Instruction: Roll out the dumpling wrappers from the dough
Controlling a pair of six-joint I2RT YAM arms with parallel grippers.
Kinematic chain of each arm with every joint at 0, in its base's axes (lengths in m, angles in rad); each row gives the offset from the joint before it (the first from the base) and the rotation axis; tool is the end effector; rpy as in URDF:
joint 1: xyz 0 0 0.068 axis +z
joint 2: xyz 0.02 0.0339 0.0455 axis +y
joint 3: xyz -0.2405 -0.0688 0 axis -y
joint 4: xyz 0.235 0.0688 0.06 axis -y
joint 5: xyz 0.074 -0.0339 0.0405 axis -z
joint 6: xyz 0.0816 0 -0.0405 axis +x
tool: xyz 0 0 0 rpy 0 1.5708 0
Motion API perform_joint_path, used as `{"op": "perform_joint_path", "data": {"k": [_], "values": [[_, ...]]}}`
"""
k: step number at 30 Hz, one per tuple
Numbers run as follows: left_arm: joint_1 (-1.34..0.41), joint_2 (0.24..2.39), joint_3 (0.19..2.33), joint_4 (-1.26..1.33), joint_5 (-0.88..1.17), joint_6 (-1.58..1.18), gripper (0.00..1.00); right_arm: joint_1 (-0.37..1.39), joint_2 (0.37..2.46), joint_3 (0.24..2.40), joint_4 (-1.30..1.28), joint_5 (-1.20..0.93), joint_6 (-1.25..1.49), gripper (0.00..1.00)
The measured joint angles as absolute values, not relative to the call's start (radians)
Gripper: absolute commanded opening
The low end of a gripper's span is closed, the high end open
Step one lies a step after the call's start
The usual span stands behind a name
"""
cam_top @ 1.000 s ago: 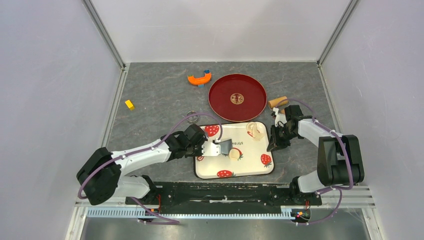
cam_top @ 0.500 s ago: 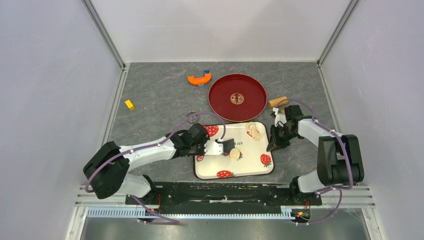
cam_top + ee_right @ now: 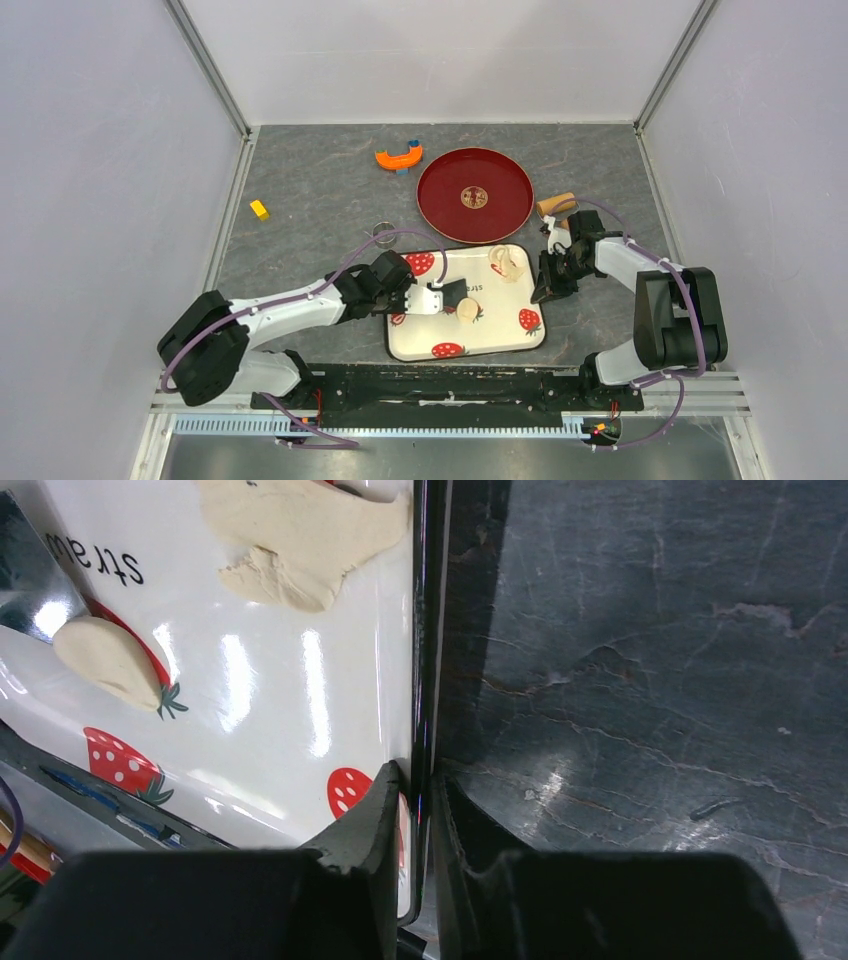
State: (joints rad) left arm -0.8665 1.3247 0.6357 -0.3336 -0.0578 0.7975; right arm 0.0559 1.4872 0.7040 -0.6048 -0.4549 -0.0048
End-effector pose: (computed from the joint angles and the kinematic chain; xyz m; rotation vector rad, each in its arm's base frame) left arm 0.1732 -0.1966 0.1110 1.9016 1.7606 0.0497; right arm 0.2332 0.0490 0.0850 -0.1493 2.8932 0.6770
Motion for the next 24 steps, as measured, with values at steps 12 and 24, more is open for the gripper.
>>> {"op": "perform_joint_path", "data": {"k": [12,24], "values": [[-0.867,1.233,0.590,-0.334,-0.025,0.852,0.02,0.065,1.494,0.702,-0.602,-0.476,-0.005,0.10],[-0.865,1.230,0.590,-0.344,-0.001,0.873,0.02,0.065,1.498,0.702,-0.603,-0.482,-0.005,0.04]]}}
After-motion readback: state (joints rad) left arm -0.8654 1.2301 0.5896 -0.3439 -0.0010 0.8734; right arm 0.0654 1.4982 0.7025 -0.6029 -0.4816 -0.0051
